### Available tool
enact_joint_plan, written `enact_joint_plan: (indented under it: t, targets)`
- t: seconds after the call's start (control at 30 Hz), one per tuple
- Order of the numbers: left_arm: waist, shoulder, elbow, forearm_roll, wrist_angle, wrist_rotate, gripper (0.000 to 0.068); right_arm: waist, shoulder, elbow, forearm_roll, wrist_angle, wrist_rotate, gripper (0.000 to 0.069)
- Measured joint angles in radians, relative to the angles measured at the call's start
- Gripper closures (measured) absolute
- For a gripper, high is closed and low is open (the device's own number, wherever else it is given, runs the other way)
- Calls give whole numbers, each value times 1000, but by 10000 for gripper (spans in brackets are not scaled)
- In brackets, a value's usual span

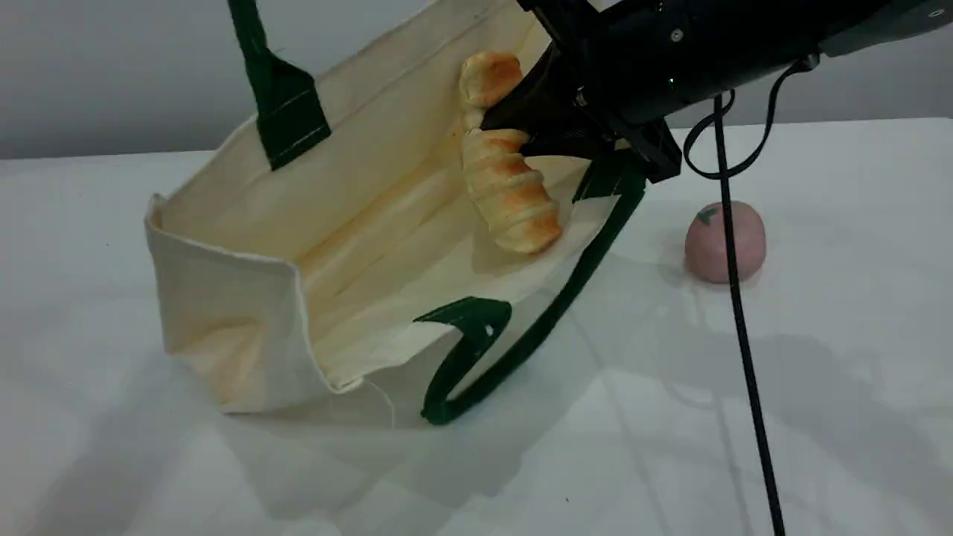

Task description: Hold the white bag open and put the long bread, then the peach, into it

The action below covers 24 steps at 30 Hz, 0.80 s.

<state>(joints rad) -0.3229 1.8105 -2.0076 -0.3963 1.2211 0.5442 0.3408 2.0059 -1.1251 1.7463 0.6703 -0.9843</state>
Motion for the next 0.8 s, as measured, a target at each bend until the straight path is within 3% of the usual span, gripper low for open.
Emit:
enact_joint_plan:
  t: [0.1,0.17,0.37,0.47,0.6,0.8]
  targets:
    - [0,0,0,0,0,0,610,0,0,0,0,14,-16,566]
    - [0,0,0,0,0,0,610,0,0,0,-3,37,-41,524]
    - [0,0,0,5,0,0,610,0,0,0,-3,112,-58,274]
    - [0,0,0,5,0,0,610,0,0,0,-3,123,-56,188]
    - [0,0,0,5,0,0,610,-1,-1,0,-3,124,-53,146]
    - [0,0,0,5,0,0,610,-3,-9,0,-3,163,-53,142]
